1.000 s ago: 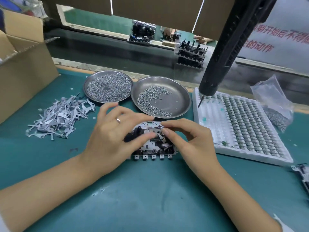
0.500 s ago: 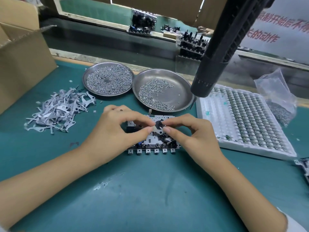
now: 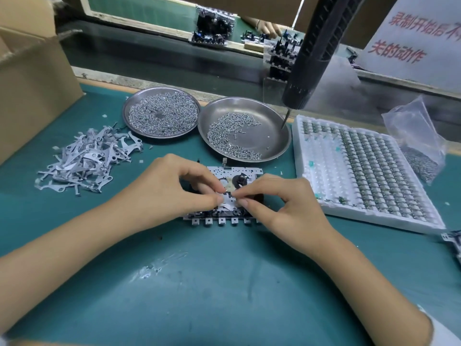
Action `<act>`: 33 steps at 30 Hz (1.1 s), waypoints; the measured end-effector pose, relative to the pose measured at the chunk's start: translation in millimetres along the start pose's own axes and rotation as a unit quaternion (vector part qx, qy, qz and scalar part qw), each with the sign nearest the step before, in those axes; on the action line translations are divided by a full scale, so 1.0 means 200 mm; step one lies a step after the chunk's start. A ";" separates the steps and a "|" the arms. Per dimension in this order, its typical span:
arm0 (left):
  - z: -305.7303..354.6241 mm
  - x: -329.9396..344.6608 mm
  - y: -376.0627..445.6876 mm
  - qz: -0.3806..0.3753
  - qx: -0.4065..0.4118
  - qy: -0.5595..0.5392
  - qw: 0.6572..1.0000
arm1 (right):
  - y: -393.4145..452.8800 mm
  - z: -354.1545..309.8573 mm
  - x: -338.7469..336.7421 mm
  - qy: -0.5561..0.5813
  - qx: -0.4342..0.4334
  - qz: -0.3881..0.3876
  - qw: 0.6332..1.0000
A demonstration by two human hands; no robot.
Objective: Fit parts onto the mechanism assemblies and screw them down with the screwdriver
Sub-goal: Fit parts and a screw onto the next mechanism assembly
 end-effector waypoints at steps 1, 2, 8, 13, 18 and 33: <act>0.00 0.00 0.00 -0.002 -0.002 0.003 1.000 | 0.00 0.00 0.00 0.002 0.005 -0.007 1.000; 0.00 0.00 0.00 -0.002 -0.005 0.006 1.000 | 0.00 0.01 0.00 0.005 0.009 -0.013 1.000; 0.03 0.01 -0.02 0.000 0.015 0.045 0.999 | 0.00 0.01 0.00 0.016 0.017 -0.028 0.999; 0.03 0.01 -0.02 0.007 0.018 0.040 0.999 | -0.02 -0.02 0.04 -0.088 -0.082 -0.021 0.992; 0.04 0.02 -0.02 0.007 0.050 0.075 0.996 | -0.02 -0.01 0.03 -0.076 -0.102 0.021 0.992; -0.08 -0.42 0.34 0.227 -0.010 0.407 0.885 | -0.01 0.02 -0.04 -0.026 -0.113 0.166 0.979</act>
Point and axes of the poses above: each hand's wrist, its own y-axis towards the middle knuckle, its own x-axis out of the palm, z = x × y, the point moved 6 cm from there along y, towards the middle knuckle, and after that the axes turned 3 degrees about -x, right-handed, at the moved point
